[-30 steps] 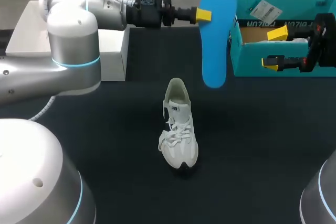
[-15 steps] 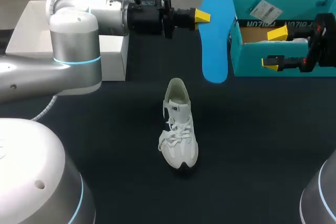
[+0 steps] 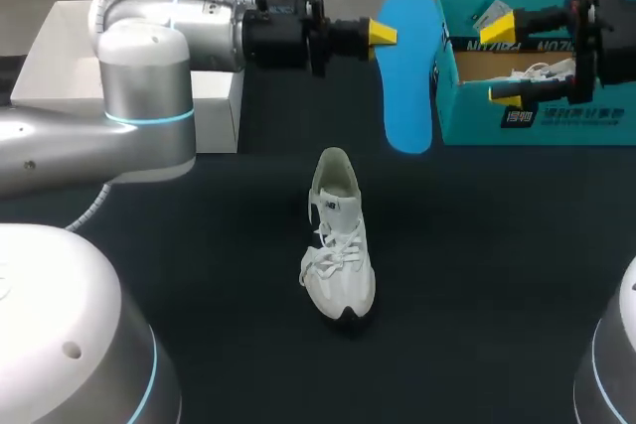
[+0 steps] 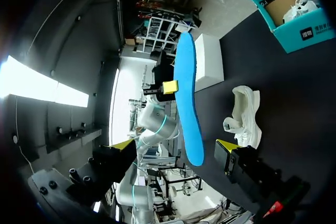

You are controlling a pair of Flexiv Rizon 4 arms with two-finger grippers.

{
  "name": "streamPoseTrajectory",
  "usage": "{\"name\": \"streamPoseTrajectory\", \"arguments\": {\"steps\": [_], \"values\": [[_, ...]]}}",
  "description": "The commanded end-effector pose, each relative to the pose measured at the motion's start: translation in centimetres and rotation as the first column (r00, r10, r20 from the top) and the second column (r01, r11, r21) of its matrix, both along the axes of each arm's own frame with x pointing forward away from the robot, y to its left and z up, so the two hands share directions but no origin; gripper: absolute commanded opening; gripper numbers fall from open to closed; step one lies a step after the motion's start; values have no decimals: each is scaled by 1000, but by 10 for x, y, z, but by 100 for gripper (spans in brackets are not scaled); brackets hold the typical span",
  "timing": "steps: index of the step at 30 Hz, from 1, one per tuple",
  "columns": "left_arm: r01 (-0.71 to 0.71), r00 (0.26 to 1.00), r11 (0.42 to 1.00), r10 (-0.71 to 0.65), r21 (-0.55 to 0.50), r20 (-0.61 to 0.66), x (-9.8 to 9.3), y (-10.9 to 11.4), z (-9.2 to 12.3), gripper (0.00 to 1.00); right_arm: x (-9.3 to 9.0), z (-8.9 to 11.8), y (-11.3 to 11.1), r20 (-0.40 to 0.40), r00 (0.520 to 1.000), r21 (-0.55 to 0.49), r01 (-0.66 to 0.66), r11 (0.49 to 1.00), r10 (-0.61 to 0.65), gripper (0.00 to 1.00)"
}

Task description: Take the shoe out of the shoebox, open the shoe tongue, remove and reinsert the insole, then place the shoe into the shoebox

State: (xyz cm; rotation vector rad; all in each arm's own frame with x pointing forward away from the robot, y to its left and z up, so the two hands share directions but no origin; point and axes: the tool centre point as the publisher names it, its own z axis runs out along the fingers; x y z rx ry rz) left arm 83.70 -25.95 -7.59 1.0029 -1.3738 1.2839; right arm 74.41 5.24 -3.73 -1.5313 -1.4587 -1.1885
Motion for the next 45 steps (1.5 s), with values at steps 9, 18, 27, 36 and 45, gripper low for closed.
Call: {"name": "streamPoseTrajectory", "arguments": {"steps": [9,18,27,36,45], "values": [[12,1000,999,-11,31,-16,1,-3,-7,0,10,42,26,-198,972,-577,-14,817,-124,100],[19,998,999,-17,34,-54,0,-2,-9,0,29,53,36,-212,969,-785,-93,613,-124,100],[16,996,999,-13,32,-90,-1,0,-11,0,49,57,46,-120,986,-881,-51,471,-117,100],[3,994,1000,0,31,-108,-1,2,-11,0,64,55,57,-115,990,-935,-78,347,-86,100],[-10,994,999,14,38,-112,-1,3,-7,0,72,54,63,-129,987,-936,-89,341,-99,100]]}}
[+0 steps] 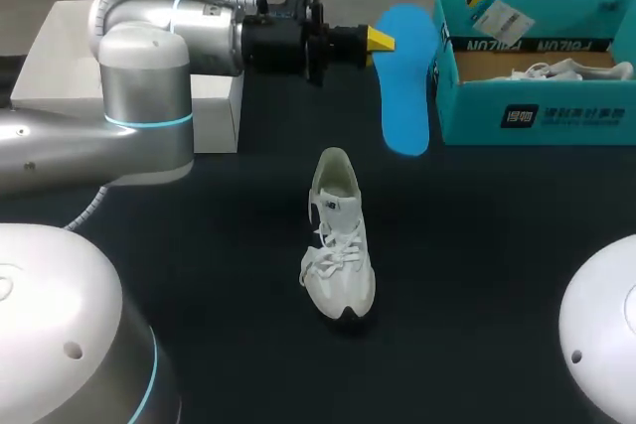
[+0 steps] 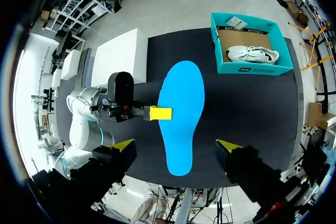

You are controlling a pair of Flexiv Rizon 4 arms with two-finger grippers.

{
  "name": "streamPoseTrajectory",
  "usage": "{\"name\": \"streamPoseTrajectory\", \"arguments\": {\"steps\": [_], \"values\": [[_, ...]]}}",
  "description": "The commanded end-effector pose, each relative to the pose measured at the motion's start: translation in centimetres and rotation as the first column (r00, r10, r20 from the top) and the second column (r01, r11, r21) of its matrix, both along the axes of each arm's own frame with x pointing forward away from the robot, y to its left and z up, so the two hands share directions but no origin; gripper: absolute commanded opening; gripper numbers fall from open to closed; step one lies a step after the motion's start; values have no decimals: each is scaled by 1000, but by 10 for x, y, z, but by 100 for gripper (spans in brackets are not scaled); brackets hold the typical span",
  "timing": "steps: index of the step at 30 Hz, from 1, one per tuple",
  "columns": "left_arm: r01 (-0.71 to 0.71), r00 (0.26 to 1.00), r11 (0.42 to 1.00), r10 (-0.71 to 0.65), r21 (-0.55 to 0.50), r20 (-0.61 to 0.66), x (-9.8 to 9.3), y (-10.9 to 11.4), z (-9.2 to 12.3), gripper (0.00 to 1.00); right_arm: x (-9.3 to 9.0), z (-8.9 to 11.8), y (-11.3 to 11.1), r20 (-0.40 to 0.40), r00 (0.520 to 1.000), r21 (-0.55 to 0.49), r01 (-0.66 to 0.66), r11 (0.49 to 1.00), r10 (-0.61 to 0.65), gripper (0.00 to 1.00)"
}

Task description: Take the shoe out of the shoebox, open the shoe tongue, remove and reinsert the insole, then place the shoe into the shoebox

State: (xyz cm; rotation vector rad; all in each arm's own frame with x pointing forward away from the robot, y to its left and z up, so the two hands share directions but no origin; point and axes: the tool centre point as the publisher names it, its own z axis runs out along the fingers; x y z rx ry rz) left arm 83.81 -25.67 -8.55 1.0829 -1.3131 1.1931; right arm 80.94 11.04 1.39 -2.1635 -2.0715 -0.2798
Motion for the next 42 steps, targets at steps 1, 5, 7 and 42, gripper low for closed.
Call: {"name": "streamPoseTrajectory", "arguments": {"steps": [1,5,7,42], "values": [[-12,1000,1000,12,2,-4,-2,0,2,0,7,3,6,-22,1000,-231,-5,973,0,100],[-18,1000,1000,18,-3,-14,-1,0,2,0,6,6,11,-6,1000,-231,-17,973,16,100],[-22,1000,1000,22,-6,-19,-1,1,2,0,6,6,13,-3,1000,-233,-16,972,16,100],[-66,998,997,66,-26,-12,5,12,3,0,-6,3,-23,128,992,167,-25,986,3,100]]}}
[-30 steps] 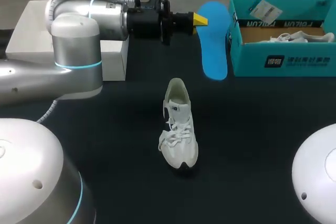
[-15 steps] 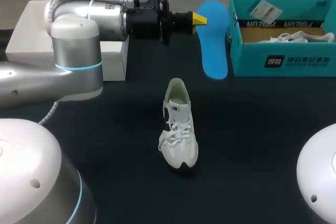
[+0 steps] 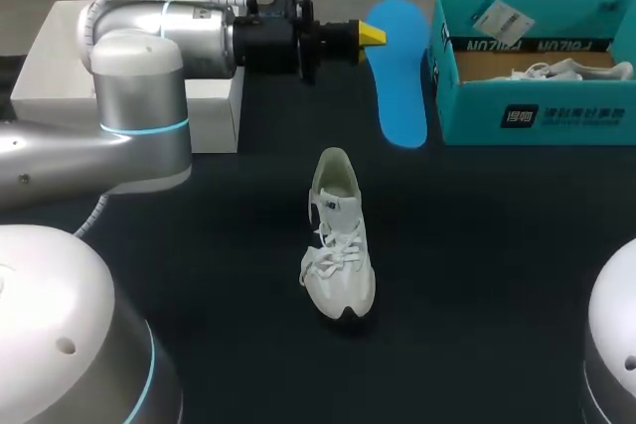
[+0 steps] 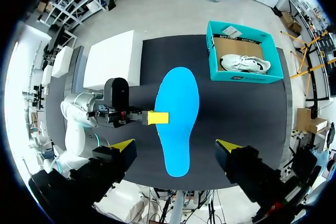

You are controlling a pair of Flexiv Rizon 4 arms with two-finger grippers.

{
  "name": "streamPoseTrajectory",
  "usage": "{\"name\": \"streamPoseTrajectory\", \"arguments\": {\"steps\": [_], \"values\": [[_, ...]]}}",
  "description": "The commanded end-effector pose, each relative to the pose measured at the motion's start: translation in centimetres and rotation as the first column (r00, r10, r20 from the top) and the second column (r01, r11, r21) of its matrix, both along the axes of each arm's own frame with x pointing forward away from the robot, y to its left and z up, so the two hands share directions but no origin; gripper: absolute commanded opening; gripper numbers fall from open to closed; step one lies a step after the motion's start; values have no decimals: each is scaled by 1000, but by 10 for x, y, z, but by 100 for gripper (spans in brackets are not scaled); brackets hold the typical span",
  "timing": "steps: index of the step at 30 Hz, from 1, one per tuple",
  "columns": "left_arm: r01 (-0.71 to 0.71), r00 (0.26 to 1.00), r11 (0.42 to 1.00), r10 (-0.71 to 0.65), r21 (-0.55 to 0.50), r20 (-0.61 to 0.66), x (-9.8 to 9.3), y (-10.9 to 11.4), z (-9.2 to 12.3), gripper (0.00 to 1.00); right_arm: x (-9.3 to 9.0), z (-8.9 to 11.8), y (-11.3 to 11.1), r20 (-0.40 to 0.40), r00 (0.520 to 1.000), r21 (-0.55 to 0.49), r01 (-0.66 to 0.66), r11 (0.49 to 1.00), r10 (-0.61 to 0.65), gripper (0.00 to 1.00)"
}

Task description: Take the shoe out of the shoebox, open the shoe tongue, remove and reinsert the insole, then place the shoe into the shoebox

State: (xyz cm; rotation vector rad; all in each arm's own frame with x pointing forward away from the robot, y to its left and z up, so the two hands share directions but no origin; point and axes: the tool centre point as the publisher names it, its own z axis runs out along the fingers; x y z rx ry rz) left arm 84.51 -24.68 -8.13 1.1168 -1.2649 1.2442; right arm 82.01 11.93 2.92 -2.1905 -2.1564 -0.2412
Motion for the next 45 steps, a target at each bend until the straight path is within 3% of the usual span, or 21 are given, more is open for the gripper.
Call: {"name": "streamPoseTrajectory", "arguments": {"steps": [1,6,12,23,31,34,38,43,45], "values": [[-6,1000,1000,6,-4,-3,-2,3,-2,0,-18,-12,-33,102,995,287,-24,958,-5,100],[-12,1000,1000,12,-9,-6,-1,5,-2,0,-20,-15,-37,156,987,394,-85,915,24,100],[-16,1000,1000,16,-9,-7,0,6,-1,0,-16,-23,-37,145,989,464,-94,881,29,100],[-17,1000,999,16,-28,-5,0,9,4,0,-13,-43,-46,160,987,656,-102,748,-6,100],[-19,1000,999,20,-45,2,0,12,9,0,-17,-57,-52,187,982,785,-123,607,-43,100],[-21,1000,999,21,-45,2,0,12,9,0,-17,-60,-52,189,981,793,-130,595,-38,100],[-20,1000,999,20,-48,1,0,12,10,0,-15,-66,-51,218,976,877,-184,444,-25,100],[-17,1000,998,17,-54,1,-2,15,13,0,-13,-76,-51,209,978,913,-190,361,-15,100],[-16,1000,998,16,-55,1,-2,16,14,0,-13,-81,-53,215,976,934,-198,298,-25,100]]}}
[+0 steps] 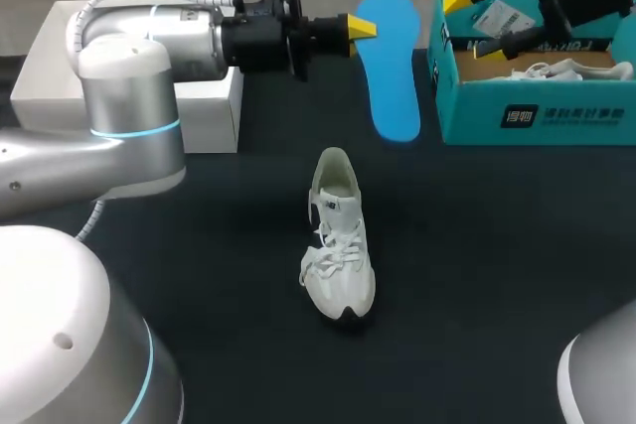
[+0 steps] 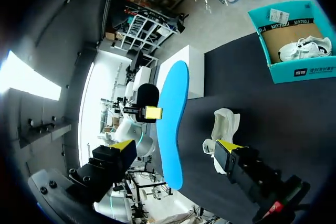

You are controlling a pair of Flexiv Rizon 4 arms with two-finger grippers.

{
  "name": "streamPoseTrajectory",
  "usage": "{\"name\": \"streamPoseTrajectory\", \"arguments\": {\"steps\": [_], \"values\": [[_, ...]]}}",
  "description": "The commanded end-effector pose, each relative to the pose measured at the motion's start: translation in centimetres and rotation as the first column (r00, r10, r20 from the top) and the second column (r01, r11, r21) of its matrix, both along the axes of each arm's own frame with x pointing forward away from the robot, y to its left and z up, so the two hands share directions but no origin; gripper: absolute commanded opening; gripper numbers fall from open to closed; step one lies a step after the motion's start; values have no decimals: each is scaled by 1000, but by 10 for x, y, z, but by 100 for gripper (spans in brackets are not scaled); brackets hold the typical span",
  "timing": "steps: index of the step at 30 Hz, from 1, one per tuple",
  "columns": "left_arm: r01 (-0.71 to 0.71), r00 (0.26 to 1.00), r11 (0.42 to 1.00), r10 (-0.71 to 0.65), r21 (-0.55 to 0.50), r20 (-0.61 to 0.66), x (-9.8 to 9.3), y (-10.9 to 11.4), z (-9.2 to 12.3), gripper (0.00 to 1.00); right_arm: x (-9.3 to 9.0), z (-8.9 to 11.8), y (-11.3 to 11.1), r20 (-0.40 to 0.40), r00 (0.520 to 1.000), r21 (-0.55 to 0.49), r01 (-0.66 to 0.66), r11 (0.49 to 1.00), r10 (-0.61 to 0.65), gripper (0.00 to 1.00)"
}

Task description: Take the shoe out of the shoebox, open the shoe tongue, remove and reinsert the insole, then place the shoe into the shoebox

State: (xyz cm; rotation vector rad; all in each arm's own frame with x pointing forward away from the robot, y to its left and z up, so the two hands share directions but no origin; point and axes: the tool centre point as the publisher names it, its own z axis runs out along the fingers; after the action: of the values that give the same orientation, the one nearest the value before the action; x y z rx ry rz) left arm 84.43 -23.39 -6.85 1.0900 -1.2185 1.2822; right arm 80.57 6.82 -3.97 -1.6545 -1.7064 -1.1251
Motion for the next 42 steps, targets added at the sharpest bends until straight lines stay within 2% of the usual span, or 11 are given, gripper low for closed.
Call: {"name": "streamPoseTrajectory", "arguments": {"steps": [1,5,26,27,30,31,34,36,42], "values": [[1,1000,1000,-1,-4,1,-2,3,1,0,1,-14,-3,60,996,436,-90,896,71,100],[3,1000,1000,-3,-6,2,-3,4,3,0,0,-23,-8,38,998,451,-70,890,59,100],[17,1000,1000,-17,-1,26,-1,5,4,0,1,-31,-11,13,998,457,-57,887,57,100],[22,999,1000,-22,4,47,-1,5,4,0,1,-31,-11,13,998,457,-57,887,57,100],[-102,940,994,83,43,331,-2,5,3,0,1,-31,-11,13,998,457,-57,887,57,100],[-150,893,988,121,32,434,-2,5,3,0,1,-31,-11,13,998,457,-57,887,57,100],[-215,794,975,210,-60,570,-4,7,3,0,1,-31,-11,13,998,457,-57,887,57,100],[-239,767,966,251,-101,591,-5,8,3,0,1,-31,-11,13,998,457,-57,887,57,100],[-239,767,966,251,-101,591,-5,8,3,0,1,-31,-11,13,998,457,-57,887,57,100]]}}
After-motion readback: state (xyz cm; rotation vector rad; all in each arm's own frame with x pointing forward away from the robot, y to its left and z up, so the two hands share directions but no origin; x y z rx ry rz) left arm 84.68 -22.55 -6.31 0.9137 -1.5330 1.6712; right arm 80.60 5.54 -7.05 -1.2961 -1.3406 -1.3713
